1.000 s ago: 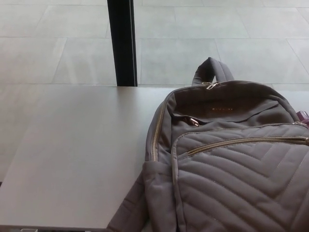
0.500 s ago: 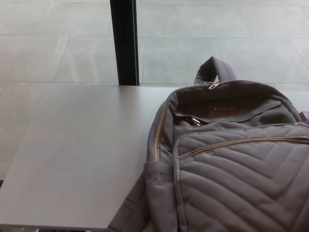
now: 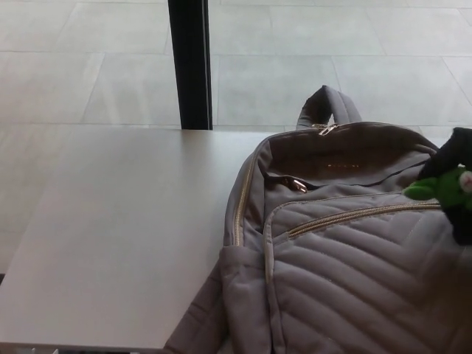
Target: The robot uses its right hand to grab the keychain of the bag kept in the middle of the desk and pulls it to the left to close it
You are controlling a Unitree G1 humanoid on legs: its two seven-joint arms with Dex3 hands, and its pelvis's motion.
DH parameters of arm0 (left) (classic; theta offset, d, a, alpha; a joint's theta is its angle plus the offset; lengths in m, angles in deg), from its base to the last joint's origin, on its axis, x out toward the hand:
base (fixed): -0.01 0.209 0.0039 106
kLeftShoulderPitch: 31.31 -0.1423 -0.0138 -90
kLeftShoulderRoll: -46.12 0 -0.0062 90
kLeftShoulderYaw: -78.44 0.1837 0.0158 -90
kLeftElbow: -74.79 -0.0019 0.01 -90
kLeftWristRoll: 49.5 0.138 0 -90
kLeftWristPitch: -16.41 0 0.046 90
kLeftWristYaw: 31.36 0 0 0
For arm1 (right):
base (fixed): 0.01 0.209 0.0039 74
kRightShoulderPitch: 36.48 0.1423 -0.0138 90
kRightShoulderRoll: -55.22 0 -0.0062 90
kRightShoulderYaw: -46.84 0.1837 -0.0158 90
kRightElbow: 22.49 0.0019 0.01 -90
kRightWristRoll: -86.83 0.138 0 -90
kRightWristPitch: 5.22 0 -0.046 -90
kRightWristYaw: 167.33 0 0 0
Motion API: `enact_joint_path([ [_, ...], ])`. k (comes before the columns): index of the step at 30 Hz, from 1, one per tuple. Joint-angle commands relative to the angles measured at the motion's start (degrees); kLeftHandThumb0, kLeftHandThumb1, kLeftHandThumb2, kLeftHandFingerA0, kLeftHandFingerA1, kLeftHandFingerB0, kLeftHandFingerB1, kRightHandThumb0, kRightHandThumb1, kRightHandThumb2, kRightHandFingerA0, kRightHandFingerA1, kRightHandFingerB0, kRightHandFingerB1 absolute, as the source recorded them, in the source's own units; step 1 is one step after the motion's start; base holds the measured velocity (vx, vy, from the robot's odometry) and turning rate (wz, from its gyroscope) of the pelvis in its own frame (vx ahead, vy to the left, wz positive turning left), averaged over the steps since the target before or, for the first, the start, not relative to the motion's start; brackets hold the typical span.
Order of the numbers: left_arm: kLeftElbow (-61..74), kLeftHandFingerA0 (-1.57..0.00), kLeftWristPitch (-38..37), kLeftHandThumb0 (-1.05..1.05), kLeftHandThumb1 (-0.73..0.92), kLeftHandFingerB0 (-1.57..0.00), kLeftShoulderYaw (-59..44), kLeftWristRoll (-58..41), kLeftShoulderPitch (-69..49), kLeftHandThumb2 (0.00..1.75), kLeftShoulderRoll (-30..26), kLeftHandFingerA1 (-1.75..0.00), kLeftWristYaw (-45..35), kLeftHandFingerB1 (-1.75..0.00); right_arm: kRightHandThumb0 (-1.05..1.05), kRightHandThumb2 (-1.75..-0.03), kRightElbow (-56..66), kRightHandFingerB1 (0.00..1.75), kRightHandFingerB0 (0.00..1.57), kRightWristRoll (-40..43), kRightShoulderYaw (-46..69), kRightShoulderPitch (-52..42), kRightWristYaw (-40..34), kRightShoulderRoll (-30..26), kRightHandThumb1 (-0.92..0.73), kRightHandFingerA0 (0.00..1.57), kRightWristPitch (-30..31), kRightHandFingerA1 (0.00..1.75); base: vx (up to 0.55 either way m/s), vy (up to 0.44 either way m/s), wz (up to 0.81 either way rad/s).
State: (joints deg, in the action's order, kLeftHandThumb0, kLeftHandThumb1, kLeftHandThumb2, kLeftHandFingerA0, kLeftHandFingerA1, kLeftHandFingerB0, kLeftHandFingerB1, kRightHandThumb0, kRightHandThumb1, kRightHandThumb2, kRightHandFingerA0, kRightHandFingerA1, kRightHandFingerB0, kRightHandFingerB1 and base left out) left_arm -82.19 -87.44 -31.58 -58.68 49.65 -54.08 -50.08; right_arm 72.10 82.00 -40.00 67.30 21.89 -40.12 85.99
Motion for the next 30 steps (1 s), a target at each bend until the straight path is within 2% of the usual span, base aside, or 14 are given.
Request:
enact_joint_path([
  [1, -0.3, -0.62, -1.7, -0.63, 0.79, -0.50, 0.6, 0.8, -0.1, 0.64, -0.5, -0.54, 0.9, -0.43, -0.12, -1.26, 1.6, 1.55, 0.82, -5.0, -5.0, 1.9, -3.4, 4.9, -0.46, 0.92, 9.7, 1.72, 0.00, 0.000, 0.00],
  [4, -0.9, -0.61, -2.0, -0.64, 0.79, -0.47, 0.6, 0.7, 0.2, 0.64, -0.6, -0.53, 0.6, -0.42, -0.10, -1.32, 1.6, 1.62, 0.80, -6.3, -7.4, 2.4, -5.0, 8.3, -0.43, 0.91, 11.2, 1.75, 0.00, 0.000, 0.00],
  [7, -0.3, -0.60, -1.9, -0.65, 0.79, -0.46, 0.3, 0.0, -0.2, 0.63, -0.4, -0.53, -0.2, -0.42, -0.13, -1.27, 1.0, 1.61, 0.79, -8.5, -9.4, 3.7, -6.0, 10.0, -0.46, 0.91, 13.2, 1.75, 0.00, 0.000, 0.00],
  [12, 0.3, -0.59, -2.0, -0.65, 0.80, -0.46, 0.8, 0.3, -0.5, 0.64, -0.1, -0.53, -0.1, -0.43, -0.09, -1.35, -0.9, 1.63, 0.78, -8.9, -11.9, 7.0, -7.2, 14.3, -0.43, 0.90, 13.7, 1.75, 0.00, 0.000, 0.00],
  [15, 0.4, -0.60, -2.0, -0.65, 0.79, -0.47, 0.5, 0.1, -0.6, 0.64, 0.0, -0.53, 0.1, -0.43, -0.14, -1.30, -2.9, 1.66, 0.75, -9.4, -13.2, 9.6, -7.4, 15.8, -0.47, 0.92, 12.7, 1.75, 0.00, 0.000, 0.00],
  [17, 0.2, -0.61, -1.8, -0.63, 0.80, -0.47, 0.6, 0.1, -0.5, 0.64, 0.0, -0.53, 0.3, -0.43, -0.12, -1.27, -3.4, 1.63, 0.76, -10.2, -14.3, 12.2, -7.6, 17.6, -0.48, 0.88, 14.9, 1.75, 0.00, 0.000, 0.00],
  [25, -0.9, -0.63, -2.4, -0.68, 0.79, -0.53, 0.9, 0.3, 0.1, 0.63, 0.3, -0.56, 0.7, -0.45, -0.21, -1.27, -9.1, 1.66, 0.75, -11.4, -17.6, 21.8, -6.7, 21.1, -0.46, 0.88, 15.0, 1.75, 0.00, 0.000, 0.00],
  [27, -1.2, -0.65, -1.5, -0.67, 0.78, -0.51, 1.2, 0.7, 0.9, 0.63, 0.3, -0.54, 1.4, -0.43, -0.21, -1.28, -10.7, 1.66, 0.82, -12.7, -19.5, 24.9, -7.7, 23.6, -0.45, 0.93, 16.3, 1.75, 0.00, 0.000, 0.00],
  [28, -0.9, -0.66, -1.2, -0.66, 0.79, -0.51, 1.5, 0.9, 1.1, 0.63, 0.4, -0.55, 1.7, -0.44, -0.21, -1.21, -10.4, 1.71, 0.78, -13.0, -20.3, 25.4, -7.3, 24.3, -0.47, 0.91, 17.6, 1.75, 0.00, 0.000, 0.00],
  [29, -0.9, -0.66, -0.9, -0.64, 0.79, -0.51, 1.7, 1.0, 1.2, 0.63, 0.4, -0.55, 2.0, -0.43, -0.22, -1.12, -10.5, 1.59, 0.81, -13.3, -21.1, 25.4, -7.2, 24.8, -0.52, 0.94, 17.5, 1.72, 0.00, 0.000, 0.00],
  [30, -1.0, -0.64, -0.7, -0.65, 0.79, -0.49, 1.9, 1.0, 1.4, 0.63, 0.5, -0.54, 1.9, -0.44, -0.18, -1.17, -10.6, 1.56, 0.82, -13.8, -22.3, 25.1, -7.6, 25.9, -0.50, 0.95, 17.3, 1.71, 0.00, 0.000, 0.00],
])
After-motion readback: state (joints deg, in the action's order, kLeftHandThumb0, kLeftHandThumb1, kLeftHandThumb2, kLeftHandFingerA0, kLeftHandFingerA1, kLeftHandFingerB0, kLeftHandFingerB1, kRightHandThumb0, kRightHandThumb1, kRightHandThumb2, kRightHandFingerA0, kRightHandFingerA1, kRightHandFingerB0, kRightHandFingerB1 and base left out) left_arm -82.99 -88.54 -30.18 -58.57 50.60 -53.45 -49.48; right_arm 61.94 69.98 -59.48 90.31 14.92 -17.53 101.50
